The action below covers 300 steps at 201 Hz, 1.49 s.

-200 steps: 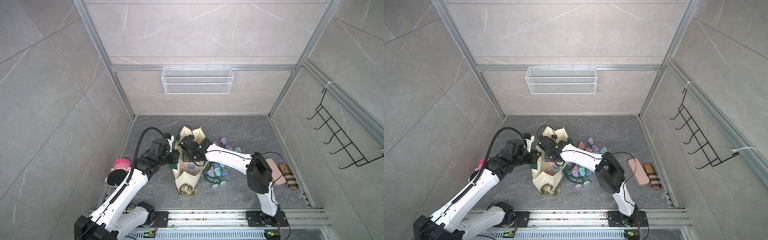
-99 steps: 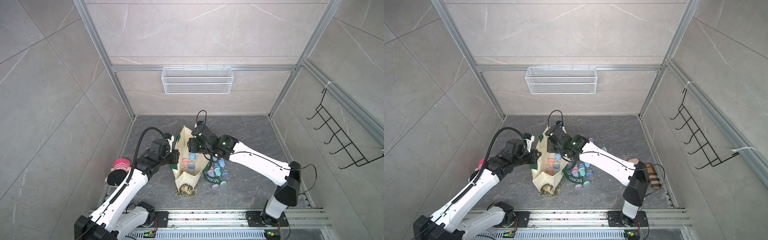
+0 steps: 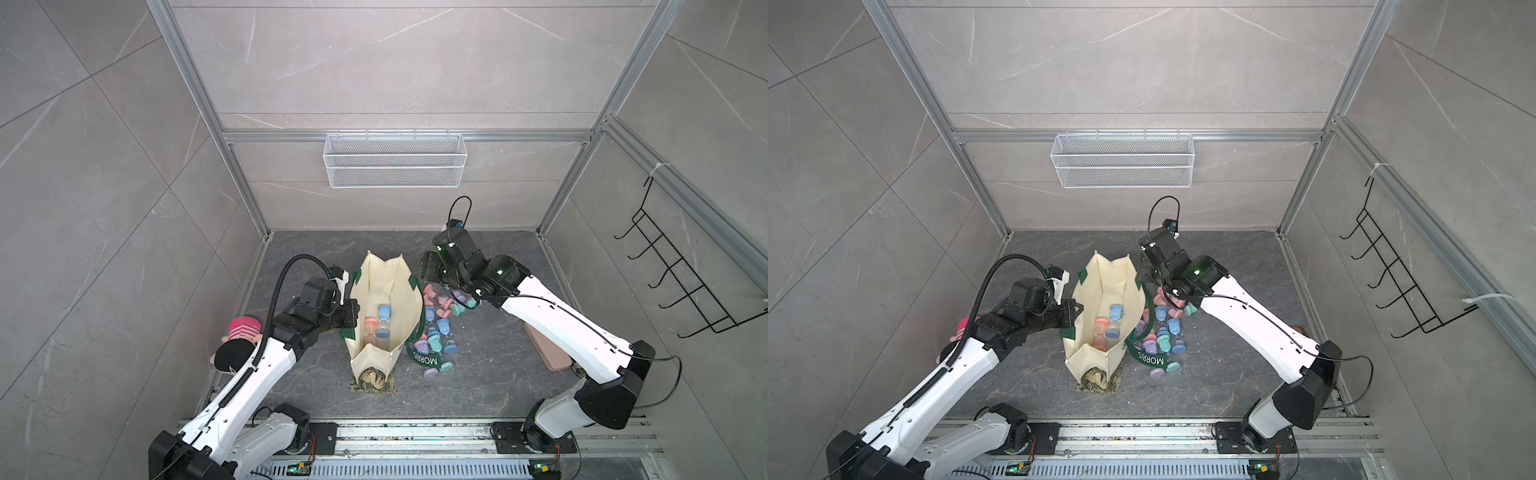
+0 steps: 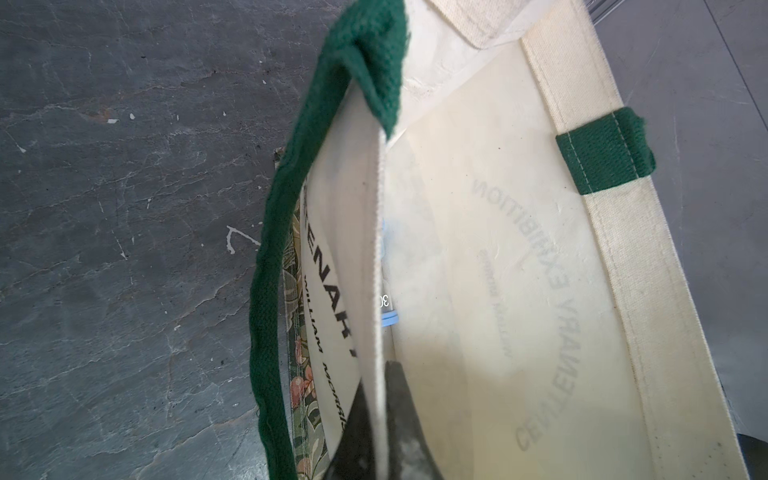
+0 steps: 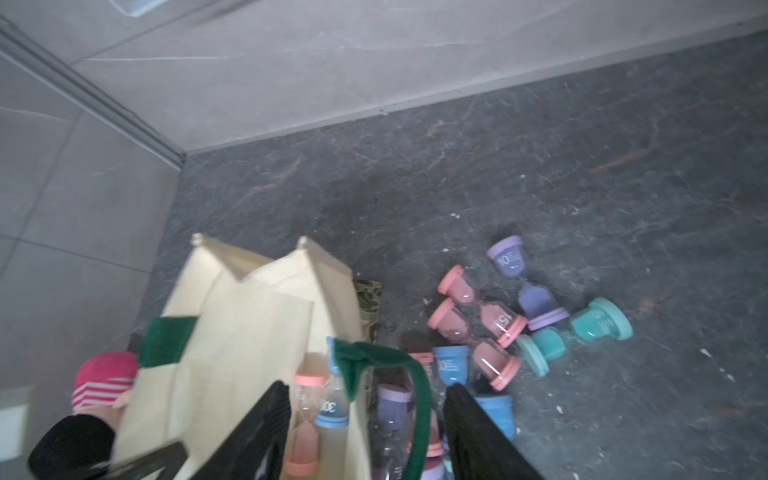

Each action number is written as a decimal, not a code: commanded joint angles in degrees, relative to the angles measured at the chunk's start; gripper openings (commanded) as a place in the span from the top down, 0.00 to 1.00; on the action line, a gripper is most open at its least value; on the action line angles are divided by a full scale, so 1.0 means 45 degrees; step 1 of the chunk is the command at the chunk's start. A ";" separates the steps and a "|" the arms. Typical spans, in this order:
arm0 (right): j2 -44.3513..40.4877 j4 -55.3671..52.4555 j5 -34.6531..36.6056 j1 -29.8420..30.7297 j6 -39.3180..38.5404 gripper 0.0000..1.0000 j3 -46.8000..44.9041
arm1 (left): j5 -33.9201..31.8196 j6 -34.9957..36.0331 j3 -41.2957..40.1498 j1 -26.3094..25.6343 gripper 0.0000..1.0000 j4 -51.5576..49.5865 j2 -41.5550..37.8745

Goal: Put the hourglass into the canvas bag
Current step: Place the hourglass in the canvas bag, then pick up the hourglass from the center of the board.

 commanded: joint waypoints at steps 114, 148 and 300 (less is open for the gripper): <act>0.2056 -0.0267 -0.1145 -0.3532 -0.0646 0.37 -0.2323 | 0.0339 0.0186 0.0251 -0.0068 1.00 0.0411 -0.0085; 0.3943 -0.0269 -0.1158 -0.3562 -0.2156 0.37 -0.0908 | 0.0333 0.0185 0.0244 -0.0066 1.00 0.0390 -0.0105; 0.7576 -0.0778 -0.1195 -0.4485 -0.3339 0.42 0.0601 | 0.0290 0.0206 0.0256 -0.0056 1.00 0.0375 -0.0026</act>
